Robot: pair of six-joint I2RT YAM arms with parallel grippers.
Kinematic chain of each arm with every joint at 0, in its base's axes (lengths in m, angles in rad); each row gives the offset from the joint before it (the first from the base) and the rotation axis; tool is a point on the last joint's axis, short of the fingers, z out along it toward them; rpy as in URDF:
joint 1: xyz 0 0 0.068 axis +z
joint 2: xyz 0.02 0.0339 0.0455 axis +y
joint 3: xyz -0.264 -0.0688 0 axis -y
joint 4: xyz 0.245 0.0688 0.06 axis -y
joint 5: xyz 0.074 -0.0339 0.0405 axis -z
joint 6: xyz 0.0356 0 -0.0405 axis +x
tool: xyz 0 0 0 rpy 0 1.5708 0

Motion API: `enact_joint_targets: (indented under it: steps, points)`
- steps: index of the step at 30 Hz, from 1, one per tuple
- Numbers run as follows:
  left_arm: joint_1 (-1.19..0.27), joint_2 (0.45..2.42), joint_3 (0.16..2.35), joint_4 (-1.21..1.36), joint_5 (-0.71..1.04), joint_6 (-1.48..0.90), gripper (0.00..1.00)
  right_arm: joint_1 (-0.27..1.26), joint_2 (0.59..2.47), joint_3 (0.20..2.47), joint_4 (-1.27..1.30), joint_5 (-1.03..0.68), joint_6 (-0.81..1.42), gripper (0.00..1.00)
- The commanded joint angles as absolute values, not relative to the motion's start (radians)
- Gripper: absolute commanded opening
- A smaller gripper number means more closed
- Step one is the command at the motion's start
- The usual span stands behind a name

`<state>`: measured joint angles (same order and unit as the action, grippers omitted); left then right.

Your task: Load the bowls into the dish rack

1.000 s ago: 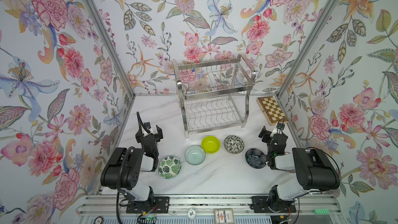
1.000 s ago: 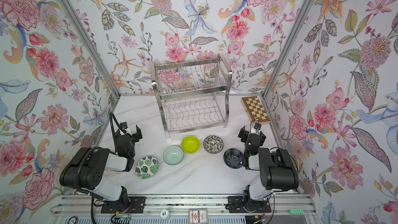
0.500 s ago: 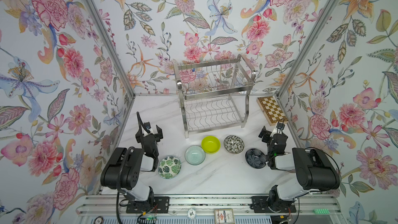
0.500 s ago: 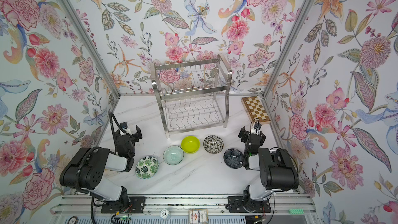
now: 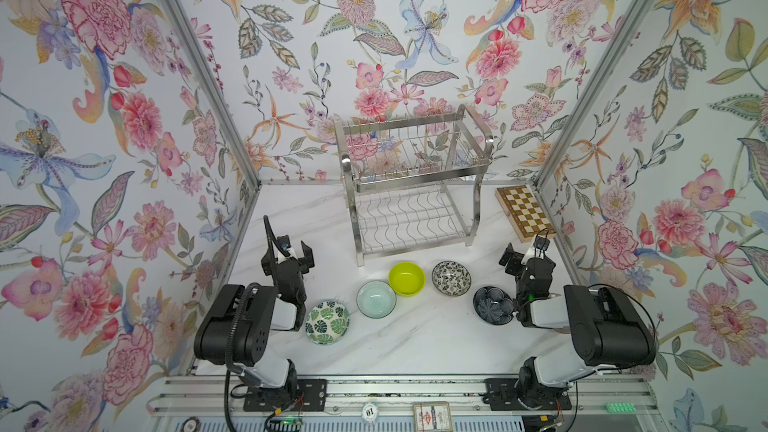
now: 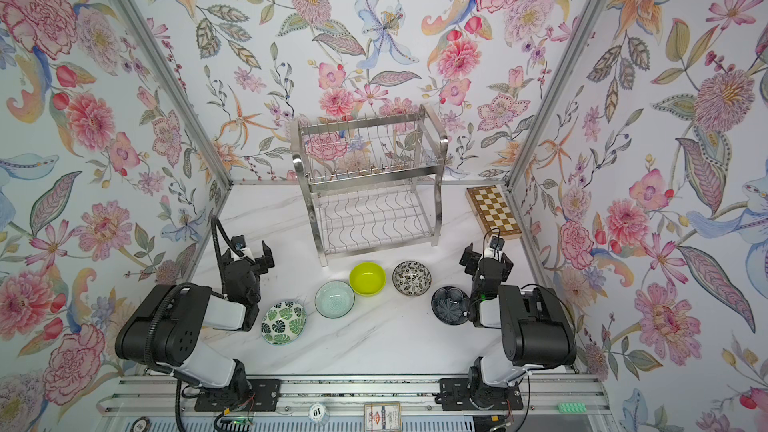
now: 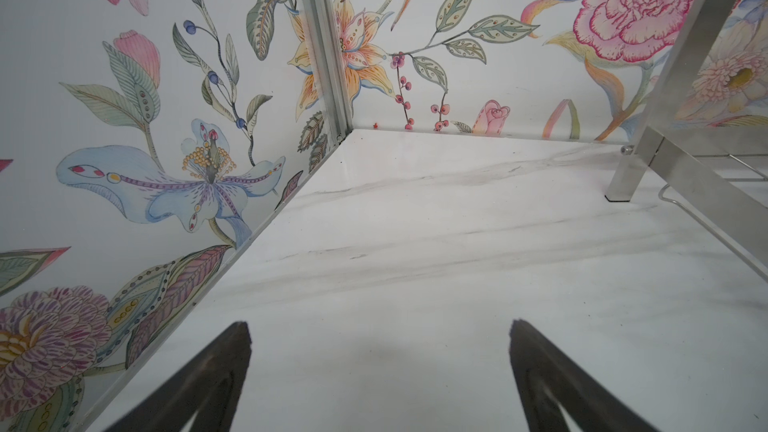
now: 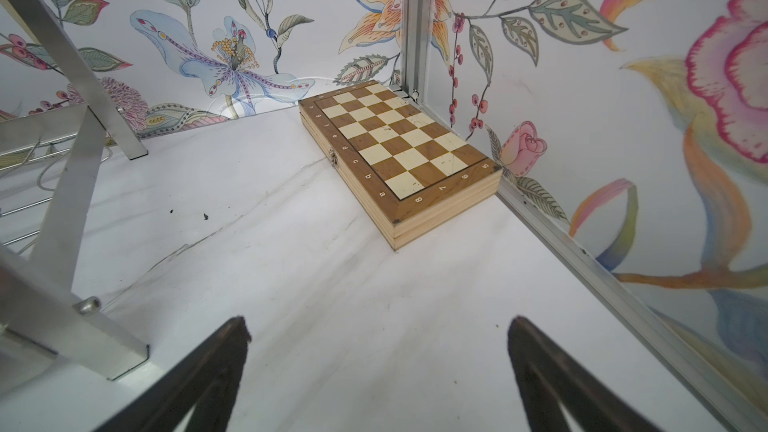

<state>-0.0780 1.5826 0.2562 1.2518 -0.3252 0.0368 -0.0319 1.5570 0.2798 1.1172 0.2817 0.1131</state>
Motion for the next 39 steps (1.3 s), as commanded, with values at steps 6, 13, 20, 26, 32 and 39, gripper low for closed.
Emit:
enact_joint_targets:
  steps: [6, 13, 20, 26, 32, 39]
  points:
    - [-0.342, 1.255, 0.239, 1.204, -0.600, 0.268, 0.99, 0.120, 1.338, 0.316, 0.957, 0.564, 0.005, 0.99]
    - [-0.357, 0.985, 0.303, 0.740, -0.575, -0.190, 0.99, 0.154, 1.183, 0.414, 0.638, 0.556, 0.237, 0.99]
    - [-0.362, 0.945, 0.269, 0.652, -0.308, -0.435, 0.99, 0.178, 1.148, 0.488, 0.460, 0.271, 0.210, 0.97]
    - [-0.371, 0.946, 0.256, 0.690, -0.203, -0.476, 0.99, 0.226, 1.239, 0.543, 0.491, 0.121, 0.169, 0.89]
    - [-0.406, 0.959, 0.227, 0.746, -0.169, -0.494, 0.99, 0.208, 1.406, 0.647, 0.568, 0.049, 0.149, 0.79]
    - [-0.410, 0.942, 0.214, 0.719, -0.171, -0.489, 0.99, 0.155, 1.590, 0.815, 0.561, -0.052, 0.079, 0.69]
